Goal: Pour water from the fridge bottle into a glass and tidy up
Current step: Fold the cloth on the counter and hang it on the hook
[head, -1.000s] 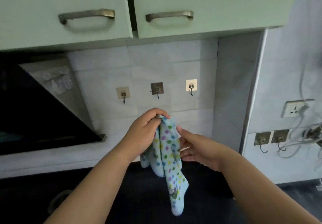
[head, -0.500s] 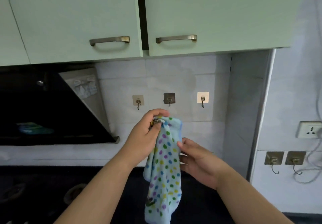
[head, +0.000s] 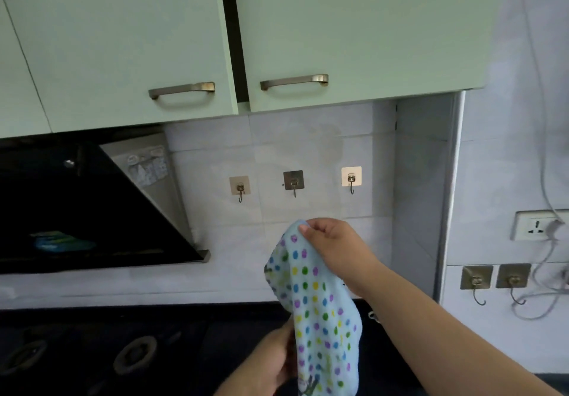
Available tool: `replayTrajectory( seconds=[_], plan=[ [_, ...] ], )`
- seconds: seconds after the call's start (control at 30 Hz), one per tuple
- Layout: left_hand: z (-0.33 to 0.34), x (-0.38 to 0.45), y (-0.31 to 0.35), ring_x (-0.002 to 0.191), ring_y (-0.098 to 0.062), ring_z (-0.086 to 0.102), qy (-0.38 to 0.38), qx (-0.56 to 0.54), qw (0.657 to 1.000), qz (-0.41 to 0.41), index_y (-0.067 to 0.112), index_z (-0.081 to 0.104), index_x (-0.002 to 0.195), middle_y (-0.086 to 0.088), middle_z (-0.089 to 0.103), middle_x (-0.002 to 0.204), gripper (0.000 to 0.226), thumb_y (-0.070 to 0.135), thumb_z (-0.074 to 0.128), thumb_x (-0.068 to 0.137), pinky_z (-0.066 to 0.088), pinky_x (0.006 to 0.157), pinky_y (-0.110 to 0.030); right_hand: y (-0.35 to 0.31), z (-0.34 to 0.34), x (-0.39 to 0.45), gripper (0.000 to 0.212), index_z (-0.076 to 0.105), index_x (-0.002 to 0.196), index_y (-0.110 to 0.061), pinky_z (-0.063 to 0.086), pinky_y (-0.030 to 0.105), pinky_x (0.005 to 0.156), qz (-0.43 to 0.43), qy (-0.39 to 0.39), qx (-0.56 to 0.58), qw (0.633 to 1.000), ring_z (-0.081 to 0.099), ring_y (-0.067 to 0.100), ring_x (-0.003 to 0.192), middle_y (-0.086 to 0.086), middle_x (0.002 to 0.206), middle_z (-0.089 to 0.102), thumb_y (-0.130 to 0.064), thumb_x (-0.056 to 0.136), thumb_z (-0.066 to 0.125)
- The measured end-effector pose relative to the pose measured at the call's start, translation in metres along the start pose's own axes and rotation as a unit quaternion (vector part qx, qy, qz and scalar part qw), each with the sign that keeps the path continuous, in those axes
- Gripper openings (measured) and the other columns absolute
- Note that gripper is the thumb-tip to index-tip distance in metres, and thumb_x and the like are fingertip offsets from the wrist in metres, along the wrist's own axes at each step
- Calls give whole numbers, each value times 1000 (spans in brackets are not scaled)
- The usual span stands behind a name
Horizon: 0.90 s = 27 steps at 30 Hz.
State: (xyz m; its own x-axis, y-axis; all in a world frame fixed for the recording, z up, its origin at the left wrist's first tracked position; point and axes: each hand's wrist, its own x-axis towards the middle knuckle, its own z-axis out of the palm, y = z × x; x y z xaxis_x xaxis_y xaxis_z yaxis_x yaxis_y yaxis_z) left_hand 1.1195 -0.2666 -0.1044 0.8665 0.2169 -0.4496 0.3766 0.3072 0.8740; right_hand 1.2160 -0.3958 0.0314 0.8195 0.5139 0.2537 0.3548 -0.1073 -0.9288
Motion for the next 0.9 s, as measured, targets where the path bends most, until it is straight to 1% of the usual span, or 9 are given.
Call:
replayTrajectory(
  seconds=[0.1, 0.2, 0.3, 0.4, 0.5, 0.6, 0.7, 0.8, 0.9],
  plan=[
    [12, -4, 0, 114, -35, 73, -48, -166, 985, 27, 7, 74, 127, -19, 74, 126, 43, 38, 54, 104, 51, 105, -53, 14, -4, 6, 43, 72, 101, -11, 53, 34, 80, -47, 9, -246, 968, 67, 27, 88, 10, 93, 73, -41, 109, 42],
    [9, -5, 6, 125, -35, 68, -58, -213, 973, 60, 12, 65, 136, -16, 71, 134, 50, 47, 47, 107, 46, 113, -58, 28, -13, 8, 41, 67, 102, -20, 52, 35, 71, -62, 20, -434, 899, 64, 25, 83, 4, 92, 70, -43, 110, 34],
    [3, -1, 20, 131, -36, 63, -53, -228, 969, 73, 12, 66, 137, -17, 68, 138, 57, 56, 52, 103, 43, 115, -60, 33, -22, 9, 42, 59, 90, -16, 48, 32, 60, -58, 63, -537, 839, 64, 27, 73, 2, 80, 65, -42, 110, 33],
    [4, -1, 33, 120, -32, 71, -21, -194, 976, 96, 15, 71, 130, -14, 74, 129, 50, 53, 58, 101, 52, 107, -53, 30, -26, 12, 45, 55, 82, -18, 43, 30, 55, -56, 102, -563, 818, 63, 25, 68, 0, 74, 62, -46, 109, 31],
    [-1, 8, 32, 108, -32, 76, 46, -165, 981, 94, 13, 75, 122, -13, 79, 116, 46, 51, 58, 102, 55, 102, -51, 25, -24, 17, 47, 44, 73, -19, 37, 30, 51, -79, 130, -438, 886, 55, 22, 60, -1, 65, 55, -49, 108, 36],
    [-6, 20, 12, 108, -34, 74, 109, -167, 977, 74, 10, 73, 124, -15, 80, 109, 48, 50, 52, 105, 58, 96, -49, 17, -20, 23, 51, 42, 75, -10, 41, 35, 64, -20, 92, -140, 986, 49, 20, 68, 3, 70, 48, -49, 108, 39],
    [-1, 25, -13, 105, -38, 74, 129, -196, 972, -3, 7, 71, 123, -22, 80, 102, 63, 62, 49, 102, 60, 88, -51, 20, -13, 26, 64, 56, 99, 0, 53, 47, 92, 33, 39, -12, 999, 64, 31, 87, 19, 88, 60, -61, 103, 38],
    [2, 31, -22, 113, -42, 71, 75, -258, 962, -47, 2, 68, 127, -26, 77, 111, 81, 74, 48, 94, 58, 89, -47, 27, -10, 30, 65, 57, 102, -5, 54, 49, 92, 41, 15, 19, 999, 66, 39, 103, 20, 98, 65, -67, 98, 39],
    [-2, 38, -20, 121, -40, 69, 46, -241, 969, -10, 5, 69, 127, -21, 75, 121, 80, 74, 48, 94, 52, 106, -49, 30, -12, 36, 52, 61, 106, -9, 55, 43, 93, 64, 6, 41, 997, 69, 37, 103, 15, 104, 70, -58, 101, 46]
  ],
)
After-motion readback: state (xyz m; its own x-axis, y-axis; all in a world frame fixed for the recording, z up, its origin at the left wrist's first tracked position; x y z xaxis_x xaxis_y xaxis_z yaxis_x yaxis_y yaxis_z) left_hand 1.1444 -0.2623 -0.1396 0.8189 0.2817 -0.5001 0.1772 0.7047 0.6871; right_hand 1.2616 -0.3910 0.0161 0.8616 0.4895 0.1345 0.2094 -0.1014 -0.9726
